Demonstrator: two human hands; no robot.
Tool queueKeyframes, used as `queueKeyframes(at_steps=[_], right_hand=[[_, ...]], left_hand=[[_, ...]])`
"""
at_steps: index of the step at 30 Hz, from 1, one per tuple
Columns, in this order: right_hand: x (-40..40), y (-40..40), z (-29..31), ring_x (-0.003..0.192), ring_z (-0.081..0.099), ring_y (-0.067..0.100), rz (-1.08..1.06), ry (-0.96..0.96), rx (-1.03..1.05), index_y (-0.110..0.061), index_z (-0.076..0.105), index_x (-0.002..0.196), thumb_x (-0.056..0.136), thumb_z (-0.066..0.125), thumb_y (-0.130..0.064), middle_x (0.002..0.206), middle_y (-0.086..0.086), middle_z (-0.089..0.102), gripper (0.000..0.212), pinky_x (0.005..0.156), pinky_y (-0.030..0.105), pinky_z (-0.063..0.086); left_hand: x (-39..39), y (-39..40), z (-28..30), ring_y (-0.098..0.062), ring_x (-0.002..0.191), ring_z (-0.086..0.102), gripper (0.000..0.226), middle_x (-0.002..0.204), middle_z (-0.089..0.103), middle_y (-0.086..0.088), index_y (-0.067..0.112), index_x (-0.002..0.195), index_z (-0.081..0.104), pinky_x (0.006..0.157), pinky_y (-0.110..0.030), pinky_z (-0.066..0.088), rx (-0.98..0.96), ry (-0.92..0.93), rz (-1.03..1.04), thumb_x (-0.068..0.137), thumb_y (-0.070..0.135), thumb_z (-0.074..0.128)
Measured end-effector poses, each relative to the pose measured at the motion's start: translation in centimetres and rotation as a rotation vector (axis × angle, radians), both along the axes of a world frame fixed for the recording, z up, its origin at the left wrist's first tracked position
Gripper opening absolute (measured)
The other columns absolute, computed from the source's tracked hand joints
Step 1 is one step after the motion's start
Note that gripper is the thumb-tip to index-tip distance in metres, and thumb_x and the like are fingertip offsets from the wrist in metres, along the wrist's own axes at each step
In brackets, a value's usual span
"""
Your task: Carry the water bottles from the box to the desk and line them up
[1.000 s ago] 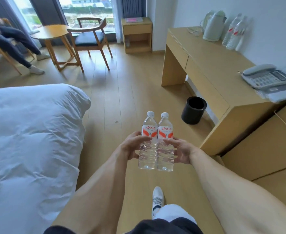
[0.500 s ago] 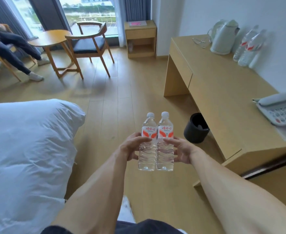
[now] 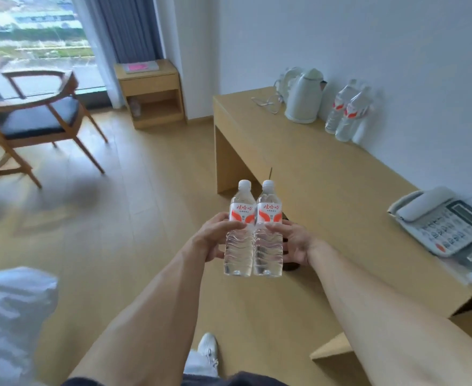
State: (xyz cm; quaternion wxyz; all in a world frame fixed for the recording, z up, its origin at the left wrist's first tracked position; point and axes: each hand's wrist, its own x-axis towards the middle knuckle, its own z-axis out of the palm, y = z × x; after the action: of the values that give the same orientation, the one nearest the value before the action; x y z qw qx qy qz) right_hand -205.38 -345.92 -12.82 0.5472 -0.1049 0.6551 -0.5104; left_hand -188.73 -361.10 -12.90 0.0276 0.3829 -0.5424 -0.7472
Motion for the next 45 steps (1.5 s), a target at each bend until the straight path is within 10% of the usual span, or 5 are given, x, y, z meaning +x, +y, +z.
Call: queueKeyframes(at_steps=[12,22,28,33,45], right_hand=[[-11.3,-9.9,3.1,0.107,0.068,0.036,-0.312,0.056,-0.061,-0.022,0.067,0.122,0.06,0.091,-0.031,0.117,0.009,0.073,0.067,0.086,0.061,0.056],[-22.7,-12.4,2.0,0.096,0.075,0.032,-0.468,0.037,-0.165,-0.023,0.065,0.124,0.064,0.092,-0.024,0.113,0.01,0.075,0.065,0.082,0.06,0.058],[-28.7,-14.1,1.9,0.107,0.071,0.034,-0.528,0.024,-0.213,-0.022,0.06,0.127,0.073,0.089,-0.018,0.118,0.012,0.073,0.062,0.094,0.064,0.051],[-32.3,-13.1,2.1,0.112,0.067,0.028,-0.686,0.104,-0.185,-0.019,0.061,0.124,0.076,0.084,-0.01,0.12,0.01,0.071,0.053,0.097,0.047,0.051],[-36.7,-8.6,3.2,0.105,0.066,0.015,-0.827,0.611,0.191,-0.024,0.054,0.121,0.061,0.09,-0.004,0.109,-0.002,0.071,0.072,0.089,0.032,0.054]], left_hand=[[-16.2,-14.0,4.2,-0.026,0.094,0.076,0.054,0.108,0.076,-0.006,0.02,0.127,0.058,0.065,-0.044,0.061,0.01,0.099,-0.279,0.079,0.019,0.082],[-30.1,-17.6,4.7,-0.034,0.099,0.069,0.047,0.114,0.072,-0.018,0.028,0.117,0.065,0.094,-0.06,0.05,-0.023,0.124,-0.379,0.077,0.006,0.078],[-37.7,-19.3,5.6,-0.032,0.092,0.061,0.053,0.114,0.065,-0.023,0.016,0.127,0.058,0.073,-0.042,0.048,-0.071,0.142,-0.422,0.081,-0.003,0.074],[-43.3,-18.3,6.0,-0.022,0.089,0.061,0.061,0.113,0.061,-0.014,0.009,0.134,0.05,0.062,-0.026,0.047,-0.106,0.185,-0.528,0.081,-0.011,0.071],[-55.0,-15.2,4.8,-0.021,0.116,0.06,0.077,0.124,0.064,-0.008,0.01,0.135,0.048,0.093,-0.034,0.053,-0.493,0.351,-0.957,0.069,-0.018,0.076]])
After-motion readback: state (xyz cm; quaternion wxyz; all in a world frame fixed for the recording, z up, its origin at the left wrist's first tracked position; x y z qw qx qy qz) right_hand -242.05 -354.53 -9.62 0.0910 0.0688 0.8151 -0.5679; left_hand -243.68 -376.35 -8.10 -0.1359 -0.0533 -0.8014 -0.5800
